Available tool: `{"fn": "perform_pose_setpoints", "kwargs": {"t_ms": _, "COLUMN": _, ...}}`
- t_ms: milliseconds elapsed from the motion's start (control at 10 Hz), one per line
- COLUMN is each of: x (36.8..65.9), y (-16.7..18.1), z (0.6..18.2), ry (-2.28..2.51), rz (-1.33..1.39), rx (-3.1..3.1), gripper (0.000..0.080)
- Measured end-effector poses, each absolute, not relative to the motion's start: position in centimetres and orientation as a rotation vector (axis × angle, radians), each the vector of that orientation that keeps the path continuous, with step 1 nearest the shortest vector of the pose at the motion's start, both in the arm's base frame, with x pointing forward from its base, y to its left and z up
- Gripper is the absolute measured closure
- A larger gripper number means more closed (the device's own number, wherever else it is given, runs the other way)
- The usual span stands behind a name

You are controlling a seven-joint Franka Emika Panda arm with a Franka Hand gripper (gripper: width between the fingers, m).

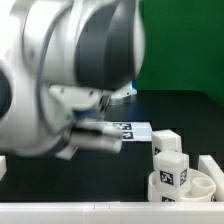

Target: Assemble stool

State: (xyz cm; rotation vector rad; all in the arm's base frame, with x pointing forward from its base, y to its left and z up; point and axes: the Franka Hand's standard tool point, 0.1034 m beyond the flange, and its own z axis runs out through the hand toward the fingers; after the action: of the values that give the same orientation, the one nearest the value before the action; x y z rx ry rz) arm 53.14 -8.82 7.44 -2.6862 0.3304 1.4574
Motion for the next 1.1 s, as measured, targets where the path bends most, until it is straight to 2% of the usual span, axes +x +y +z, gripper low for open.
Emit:
{"fn": "perform_pose_setpoints", "kwargs": {"t_ms": 100, "x": 54.8, "y": -8.4, "z": 9.4, "ry": 0.262, "rz": 1.344, "rx": -2.774, "gripper": 0.0482}}
{"fn": "perform_pose_setpoints", "kwargs": {"t_ms": 200, "x": 56.0, "y": -8.4, "z": 9.8, "ry": 0.216, "rz": 1.188, "rx": -2.846, "gripper": 0.0482}}
{"fn": "perform_pose_setpoints", "kwargs": {"t_ms": 400, "x": 55.8, "y": -8.4, "z": 9.5, "ry": 0.227, "rz": 1.018, "rx": -2.915, "gripper": 0.0482}}
{"fn": "perform_pose_setpoints", "kwargs": {"t_ms": 500, "x": 57.2, "y": -8.0, "z": 9.8, "ry": 0.238, "rz": 0.862, "rx": -2.981, "gripper": 0.0482}}
{"fn": "perform_pose_setpoints", "kwargs": {"t_ms": 700, "x": 60.1, "y": -2.9, "z": 15.1, "ry": 0.154, "rz": 0.576, "rx": -3.076, "gripper": 0.0481}}
{"fn": "perform_pose_setpoints", "kwargs": {"t_ms": 800, "x": 61.9, "y": -1.4, "z": 16.8, "ry": 0.085, "rz": 0.388, "rx": -3.132, "gripper": 0.0481}}
{"fn": "perform_pose_setpoints", "kwargs": {"t_ms": 1100, "x": 63.0, "y": -1.0, "z": 16.9, "ry": 0.08, "rz": 0.046, "rx": -3.161, "gripper": 0.0481}}
